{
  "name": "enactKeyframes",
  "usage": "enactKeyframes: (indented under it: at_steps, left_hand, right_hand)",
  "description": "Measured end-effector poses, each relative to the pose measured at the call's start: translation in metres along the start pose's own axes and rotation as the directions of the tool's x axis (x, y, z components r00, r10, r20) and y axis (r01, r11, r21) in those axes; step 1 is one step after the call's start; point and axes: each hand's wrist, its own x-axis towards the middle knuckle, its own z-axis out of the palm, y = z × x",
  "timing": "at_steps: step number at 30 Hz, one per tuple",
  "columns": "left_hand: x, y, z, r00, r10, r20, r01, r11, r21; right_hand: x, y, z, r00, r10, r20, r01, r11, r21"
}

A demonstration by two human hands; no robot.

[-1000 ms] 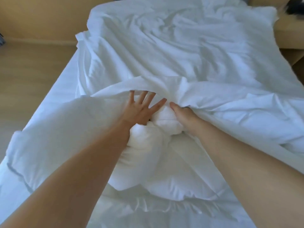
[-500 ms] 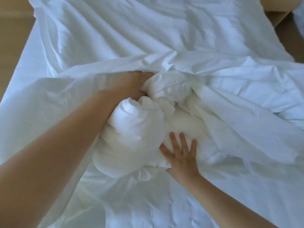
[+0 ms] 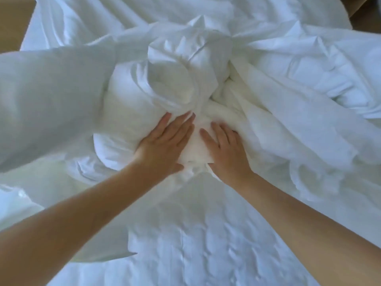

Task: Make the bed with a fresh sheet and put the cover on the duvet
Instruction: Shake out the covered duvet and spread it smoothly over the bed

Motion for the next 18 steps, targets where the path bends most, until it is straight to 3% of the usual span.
enactKeyframes:
  at_steps: [4,7,12,15,17,18]
  left_hand:
    - [0.043,-0.022,0.036,0.994,-0.016,0.111,0.010,0.998,0.060]
    - [0.049,-0.025,0.038,0.996,0.026,0.081,-0.033,0.996,0.086]
    - [0.044,-0.022,0.039,1.000,0.030,0.006,-0.030,0.992,0.121]
    - [0.026,0.009,0.035,0.952,0.263,-0.154,-0.229,0.951,0.209]
    - [0.007,0.038,0.041,0.820,0.498,-0.282,-0.438,0.863,0.252]
    - [-0.001,0.049,0.043,0.782,0.538,-0.315,-0.502,0.843,0.194]
  right_hand:
    - [-0.057,-0.022,0.019,0.992,-0.081,-0.099,0.083,0.996,0.013]
    - [-0.086,-0.030,0.025,0.987,-0.124,0.104,0.120,0.992,0.043]
    - [-0.085,-0.028,0.028,0.915,0.108,0.390,-0.109,0.994,-0.020]
    - [-0.073,-0.037,0.026,0.884,0.201,0.422,-0.193,0.979,-0.062]
    - [-0.067,-0.042,0.031,0.842,0.218,0.494,-0.258,0.966,0.014]
    - [-0.067,-0.041,0.034,0.805,0.221,0.550,-0.305,0.950,0.064]
